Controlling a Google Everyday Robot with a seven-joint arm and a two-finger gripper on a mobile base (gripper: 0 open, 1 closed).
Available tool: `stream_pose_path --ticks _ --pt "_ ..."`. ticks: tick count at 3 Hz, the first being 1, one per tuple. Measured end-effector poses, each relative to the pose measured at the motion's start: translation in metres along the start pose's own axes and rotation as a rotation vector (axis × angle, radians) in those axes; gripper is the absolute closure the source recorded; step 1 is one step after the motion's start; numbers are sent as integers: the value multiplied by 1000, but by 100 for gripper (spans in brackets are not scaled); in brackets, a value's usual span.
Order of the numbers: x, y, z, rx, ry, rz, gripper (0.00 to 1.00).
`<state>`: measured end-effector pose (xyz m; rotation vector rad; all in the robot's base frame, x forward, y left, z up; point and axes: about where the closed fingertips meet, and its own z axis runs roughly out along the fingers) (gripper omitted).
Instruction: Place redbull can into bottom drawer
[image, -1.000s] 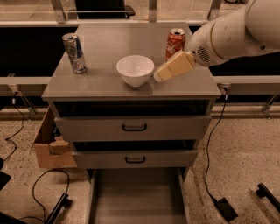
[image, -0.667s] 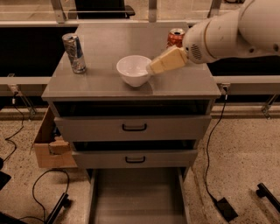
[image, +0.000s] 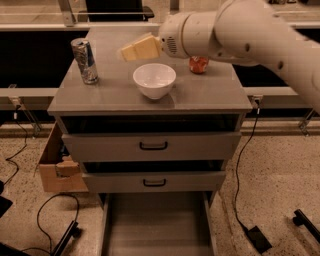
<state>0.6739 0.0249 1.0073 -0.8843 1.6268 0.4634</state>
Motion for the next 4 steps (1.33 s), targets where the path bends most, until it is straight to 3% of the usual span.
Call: stream_pose_path --ticks 1,3,4 --pt "-12 24 47 -56 -61 35 0" --pt "1 76 127 -138 -50 136 0" --pt "-2 79 165 -156 -64 130 0"
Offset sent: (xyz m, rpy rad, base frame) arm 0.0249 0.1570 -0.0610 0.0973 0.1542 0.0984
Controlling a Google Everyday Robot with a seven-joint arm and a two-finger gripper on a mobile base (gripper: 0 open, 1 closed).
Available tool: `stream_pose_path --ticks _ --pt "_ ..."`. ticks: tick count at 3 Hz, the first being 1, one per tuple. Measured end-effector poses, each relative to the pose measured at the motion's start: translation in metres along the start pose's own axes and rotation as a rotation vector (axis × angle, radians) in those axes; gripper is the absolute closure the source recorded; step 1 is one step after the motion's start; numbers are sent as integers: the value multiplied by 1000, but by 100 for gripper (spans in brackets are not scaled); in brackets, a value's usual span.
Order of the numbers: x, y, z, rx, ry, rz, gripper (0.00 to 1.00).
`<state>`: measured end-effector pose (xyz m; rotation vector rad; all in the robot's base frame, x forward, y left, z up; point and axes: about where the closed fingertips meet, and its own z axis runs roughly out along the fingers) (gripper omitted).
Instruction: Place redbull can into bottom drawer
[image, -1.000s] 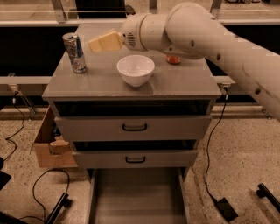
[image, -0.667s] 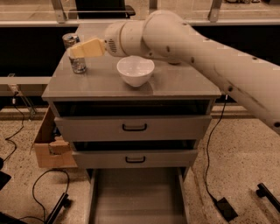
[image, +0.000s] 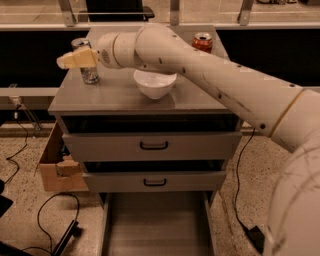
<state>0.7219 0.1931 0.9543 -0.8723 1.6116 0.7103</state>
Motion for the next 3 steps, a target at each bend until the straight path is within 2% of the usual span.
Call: stream_pose_path --ticks 2,3 --pt "5 -36 52 47 -28 -33 0" --pt "12 -41 66 60 -37 -29 23"
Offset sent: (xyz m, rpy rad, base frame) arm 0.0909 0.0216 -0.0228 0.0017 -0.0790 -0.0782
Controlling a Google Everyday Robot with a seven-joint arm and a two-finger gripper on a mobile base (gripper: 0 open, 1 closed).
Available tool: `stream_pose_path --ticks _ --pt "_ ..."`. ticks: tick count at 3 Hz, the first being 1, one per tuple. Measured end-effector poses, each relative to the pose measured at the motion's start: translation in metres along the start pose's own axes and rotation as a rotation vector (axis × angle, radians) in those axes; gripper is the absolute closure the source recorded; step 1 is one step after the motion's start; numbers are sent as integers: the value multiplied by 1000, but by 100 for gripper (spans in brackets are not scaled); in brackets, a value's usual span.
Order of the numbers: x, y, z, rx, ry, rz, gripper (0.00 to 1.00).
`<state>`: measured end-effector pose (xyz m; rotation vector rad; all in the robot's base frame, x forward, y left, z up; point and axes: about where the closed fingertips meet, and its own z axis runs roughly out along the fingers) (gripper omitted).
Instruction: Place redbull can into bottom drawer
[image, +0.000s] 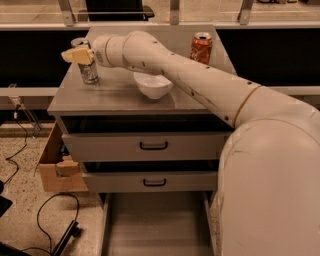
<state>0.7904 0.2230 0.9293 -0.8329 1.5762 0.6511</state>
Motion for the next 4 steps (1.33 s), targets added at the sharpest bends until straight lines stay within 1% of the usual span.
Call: stream_pose_path --ticks 1,2,3,4 --pt "7 6 0 7 3 1 46" --pt "8 6 -12 37 7 6 71" --pt "-1 2 -46 59 -4 -8 92" --pt "-22 -1 -112 67 -7 -56 100"
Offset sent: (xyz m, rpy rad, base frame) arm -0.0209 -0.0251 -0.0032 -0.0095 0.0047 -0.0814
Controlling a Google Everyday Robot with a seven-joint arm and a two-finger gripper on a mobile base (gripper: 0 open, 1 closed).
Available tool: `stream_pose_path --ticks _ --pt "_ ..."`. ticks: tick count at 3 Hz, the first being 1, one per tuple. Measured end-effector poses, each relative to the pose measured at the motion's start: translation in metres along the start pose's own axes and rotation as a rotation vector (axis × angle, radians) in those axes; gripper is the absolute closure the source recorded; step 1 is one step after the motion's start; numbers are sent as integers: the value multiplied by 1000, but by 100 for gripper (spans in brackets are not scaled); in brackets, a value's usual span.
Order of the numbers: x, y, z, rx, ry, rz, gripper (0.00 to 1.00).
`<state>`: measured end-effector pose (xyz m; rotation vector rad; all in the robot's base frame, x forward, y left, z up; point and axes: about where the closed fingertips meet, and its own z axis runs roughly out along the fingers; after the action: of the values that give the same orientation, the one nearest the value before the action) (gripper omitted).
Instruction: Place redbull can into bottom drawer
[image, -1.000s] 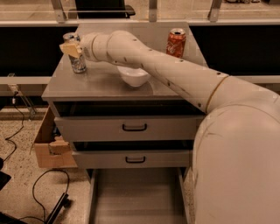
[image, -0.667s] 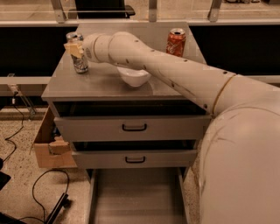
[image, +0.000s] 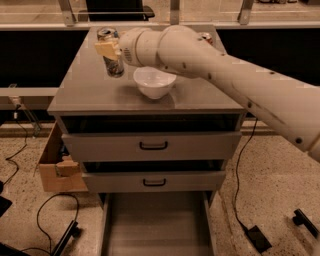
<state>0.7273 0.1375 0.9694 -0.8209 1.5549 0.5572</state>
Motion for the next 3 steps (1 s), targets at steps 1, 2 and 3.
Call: stream_pose_path --ticks 1,2,3 --pt "-10 6 -56 -16 1 -21 100" --pt "-5 23 -95 -97 -28 -13 100" --pt "6 28 -138 -202 -114 0 100"
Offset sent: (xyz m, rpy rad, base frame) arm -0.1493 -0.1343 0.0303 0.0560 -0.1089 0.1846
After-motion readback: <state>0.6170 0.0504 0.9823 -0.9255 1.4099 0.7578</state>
